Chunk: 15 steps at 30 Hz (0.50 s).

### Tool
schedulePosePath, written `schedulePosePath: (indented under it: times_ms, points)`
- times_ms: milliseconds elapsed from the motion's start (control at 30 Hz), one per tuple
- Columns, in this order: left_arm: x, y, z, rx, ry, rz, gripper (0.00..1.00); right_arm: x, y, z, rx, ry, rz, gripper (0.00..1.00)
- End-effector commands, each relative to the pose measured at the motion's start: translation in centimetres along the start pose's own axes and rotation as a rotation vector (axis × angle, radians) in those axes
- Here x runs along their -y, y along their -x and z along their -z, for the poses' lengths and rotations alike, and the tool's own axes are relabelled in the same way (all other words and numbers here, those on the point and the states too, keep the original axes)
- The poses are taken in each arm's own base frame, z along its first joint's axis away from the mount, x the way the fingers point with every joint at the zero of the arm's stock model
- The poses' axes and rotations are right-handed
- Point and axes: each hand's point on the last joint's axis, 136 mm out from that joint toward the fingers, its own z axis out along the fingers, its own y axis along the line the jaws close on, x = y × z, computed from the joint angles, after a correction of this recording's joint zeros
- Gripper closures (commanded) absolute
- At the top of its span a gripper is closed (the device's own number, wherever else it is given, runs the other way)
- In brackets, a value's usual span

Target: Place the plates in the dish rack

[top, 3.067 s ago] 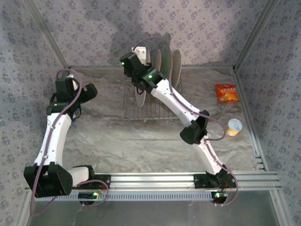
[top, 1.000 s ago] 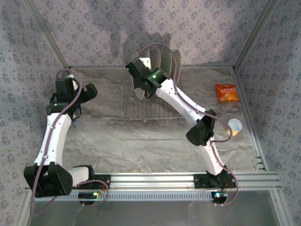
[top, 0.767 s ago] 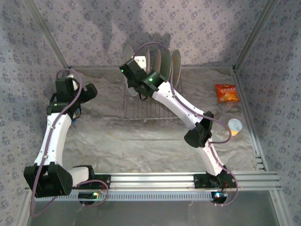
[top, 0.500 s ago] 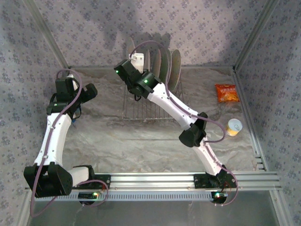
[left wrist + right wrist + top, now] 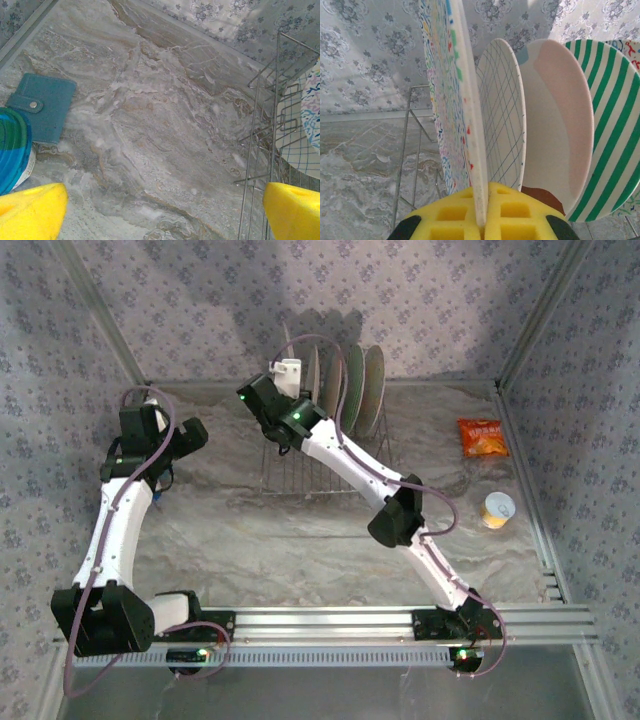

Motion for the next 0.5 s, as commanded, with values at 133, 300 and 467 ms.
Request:
schedulePosePath:
  times_ms: [133, 300, 467]
  points:
    - [0.3, 1.0, 0.2, 0.030, -0.016, 0.002, 0.01, 0.8, 2.3, -0.9, 0.082, -0.043, -0.138, 1.00]
    - [0.4, 1.0, 0.2, 0.026, -0.017, 0.001, 0.01, 0.7, 1.7, -1.9, 0.076, -0.047, -0.139, 1.00]
    - [0.3, 1.0, 0.1, 0.025, -0.016, 0.003, 0.01, 0.4, 1.0, -2.8, 0.061, -0.040, -0.163, 1.00]
